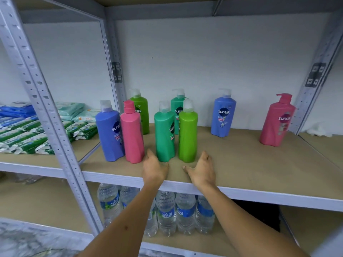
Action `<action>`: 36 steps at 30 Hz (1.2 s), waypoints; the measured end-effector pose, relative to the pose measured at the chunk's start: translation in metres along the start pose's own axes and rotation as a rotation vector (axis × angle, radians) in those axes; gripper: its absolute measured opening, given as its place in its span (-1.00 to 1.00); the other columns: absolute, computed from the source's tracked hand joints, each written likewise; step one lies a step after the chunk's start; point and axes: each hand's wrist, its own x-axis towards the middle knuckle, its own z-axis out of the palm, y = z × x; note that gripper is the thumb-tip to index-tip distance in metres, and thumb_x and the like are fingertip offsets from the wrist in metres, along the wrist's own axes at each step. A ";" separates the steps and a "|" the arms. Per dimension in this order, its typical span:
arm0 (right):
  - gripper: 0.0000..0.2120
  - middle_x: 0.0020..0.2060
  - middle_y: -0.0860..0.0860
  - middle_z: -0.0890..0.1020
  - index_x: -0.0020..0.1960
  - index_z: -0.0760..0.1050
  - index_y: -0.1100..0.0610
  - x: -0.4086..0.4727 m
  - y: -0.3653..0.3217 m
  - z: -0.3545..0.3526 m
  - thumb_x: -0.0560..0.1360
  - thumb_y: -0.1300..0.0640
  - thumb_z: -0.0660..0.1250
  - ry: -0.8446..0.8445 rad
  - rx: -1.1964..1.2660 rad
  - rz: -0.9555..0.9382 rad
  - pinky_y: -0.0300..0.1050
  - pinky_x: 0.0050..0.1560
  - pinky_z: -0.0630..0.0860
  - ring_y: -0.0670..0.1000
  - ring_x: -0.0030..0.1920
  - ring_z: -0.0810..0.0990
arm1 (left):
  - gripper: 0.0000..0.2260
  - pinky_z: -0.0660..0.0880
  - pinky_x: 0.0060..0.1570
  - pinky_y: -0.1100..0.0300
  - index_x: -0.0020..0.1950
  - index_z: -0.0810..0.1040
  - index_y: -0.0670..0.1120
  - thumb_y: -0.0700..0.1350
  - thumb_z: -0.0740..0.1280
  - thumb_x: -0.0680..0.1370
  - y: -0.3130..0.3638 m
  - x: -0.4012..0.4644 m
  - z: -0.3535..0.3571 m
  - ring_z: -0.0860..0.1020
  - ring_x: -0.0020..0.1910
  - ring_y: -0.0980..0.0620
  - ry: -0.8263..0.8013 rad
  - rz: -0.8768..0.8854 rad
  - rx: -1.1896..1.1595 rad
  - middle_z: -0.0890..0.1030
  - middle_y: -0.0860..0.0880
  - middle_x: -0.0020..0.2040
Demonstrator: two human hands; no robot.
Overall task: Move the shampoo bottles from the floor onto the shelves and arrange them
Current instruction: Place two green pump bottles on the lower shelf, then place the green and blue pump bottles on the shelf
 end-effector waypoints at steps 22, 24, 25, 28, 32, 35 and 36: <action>-0.61 0.14 0.16 0.62 0.28 0.43 0.18 -0.219 0.293 -0.029 0.49 0.11 0.32 -0.507 -0.280 0.302 -0.04 0.04 0.47 0.18 0.16 0.57 | -0.64 0.46 0.10 0.11 0.33 0.47 -0.16 -0.10 0.31 0.55 -0.162 -0.207 0.097 0.58 0.11 -0.16 -0.632 -0.125 0.220 0.61 -0.19 0.17; -0.66 0.08 0.18 0.64 0.19 0.48 0.16 -0.228 0.318 -0.026 0.45 0.09 0.37 -0.553 -0.297 0.347 -0.01 0.02 0.47 0.21 0.11 0.60 | -0.67 0.43 0.10 0.16 0.27 0.52 -0.16 -0.13 0.34 0.51 -0.180 -0.220 0.110 0.57 0.15 -0.13 -0.723 -0.185 0.232 0.60 -0.17 0.19; -0.66 0.08 0.20 0.64 0.19 0.49 0.17 -0.230 0.330 -0.023 0.44 0.13 0.39 -0.577 -0.307 0.359 -0.01 0.02 0.47 0.21 0.10 0.60 | -0.65 0.43 0.08 0.17 0.26 0.53 -0.15 -0.09 0.35 0.49 -0.190 -0.226 0.117 0.56 0.17 -0.13 -0.774 -0.211 0.241 0.60 -0.16 0.20; -0.59 0.16 0.22 0.59 0.26 0.46 0.21 -0.228 0.354 -0.009 0.44 0.22 0.41 -0.696 -0.259 0.439 -0.02 0.02 0.47 0.21 0.12 0.58 | -0.54 0.40 0.08 0.17 0.27 0.51 -0.12 0.04 0.29 0.42 -0.217 -0.243 0.137 0.52 0.22 -0.13 -0.901 -0.259 0.262 0.56 -0.15 0.25; -0.58 0.16 0.23 0.59 0.34 0.42 0.21 -0.219 0.381 0.027 0.51 0.18 0.37 -0.703 -0.164 0.576 0.11 0.02 0.52 0.25 0.11 0.57 | -0.62 0.51 0.05 0.06 0.25 0.52 -0.13 -0.04 0.40 0.46 -0.243 -0.257 0.165 0.59 0.10 -0.16 -0.840 -0.373 0.145 0.62 -0.18 0.14; -0.69 0.01 0.27 0.62 0.20 0.50 0.27 -0.214 0.391 0.053 0.50 0.19 0.37 -0.597 -0.185 0.596 -0.01 -0.15 0.41 0.27 0.04 0.58 | -0.59 0.50 -0.12 0.12 0.21 0.47 -0.08 -0.02 0.47 0.43 -0.259 -0.259 0.184 0.60 -0.01 -0.14 -0.793 -0.453 0.098 0.64 -0.13 0.04; -0.72 -0.04 0.26 0.62 0.13 0.51 0.27 -0.211 0.395 0.059 0.46 0.19 0.41 -0.549 -0.192 0.598 -0.08 -0.21 0.33 0.25 0.00 0.59 | -0.55 0.50 -0.16 0.13 0.19 0.45 -0.06 0.01 0.50 0.39 -0.261 -0.257 0.188 0.60 -0.03 -0.13 -0.776 -0.477 0.085 0.63 -0.11 0.02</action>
